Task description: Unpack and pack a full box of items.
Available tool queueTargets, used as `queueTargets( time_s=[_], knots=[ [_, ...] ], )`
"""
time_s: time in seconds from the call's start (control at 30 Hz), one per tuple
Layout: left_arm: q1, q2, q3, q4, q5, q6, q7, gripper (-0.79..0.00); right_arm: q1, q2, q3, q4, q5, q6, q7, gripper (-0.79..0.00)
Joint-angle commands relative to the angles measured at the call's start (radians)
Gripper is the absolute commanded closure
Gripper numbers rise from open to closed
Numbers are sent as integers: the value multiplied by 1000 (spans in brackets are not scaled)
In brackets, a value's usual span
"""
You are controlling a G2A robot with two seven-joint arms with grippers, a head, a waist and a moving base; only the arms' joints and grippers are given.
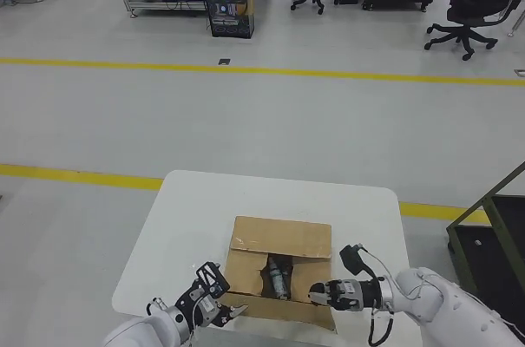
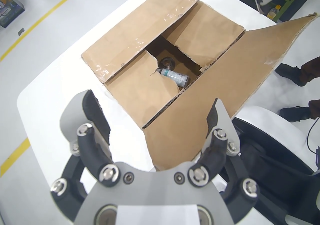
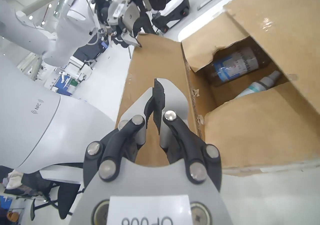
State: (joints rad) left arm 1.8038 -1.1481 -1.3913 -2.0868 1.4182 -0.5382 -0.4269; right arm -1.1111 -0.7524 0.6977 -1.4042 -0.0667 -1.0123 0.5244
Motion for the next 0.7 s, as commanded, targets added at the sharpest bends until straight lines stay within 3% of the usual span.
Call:
queueTargets(
  time_s=[0.0, 0.3, 0.67],
  knots=[
    [1, 1, -1, -1, 0, 8, 4, -785, 32, -18, -40, 24, 16, 0, 40, 0],
    [-15, 5, -15, 27, 17, 56, 55, -785, 118, -74, -131, 116, 32, 0, 135, 0],
    [-43, 5, -3, 45, 6, 92, 53, -785, 156, -116, -177, 177, -84, 0, 96, 0]
  ],
)
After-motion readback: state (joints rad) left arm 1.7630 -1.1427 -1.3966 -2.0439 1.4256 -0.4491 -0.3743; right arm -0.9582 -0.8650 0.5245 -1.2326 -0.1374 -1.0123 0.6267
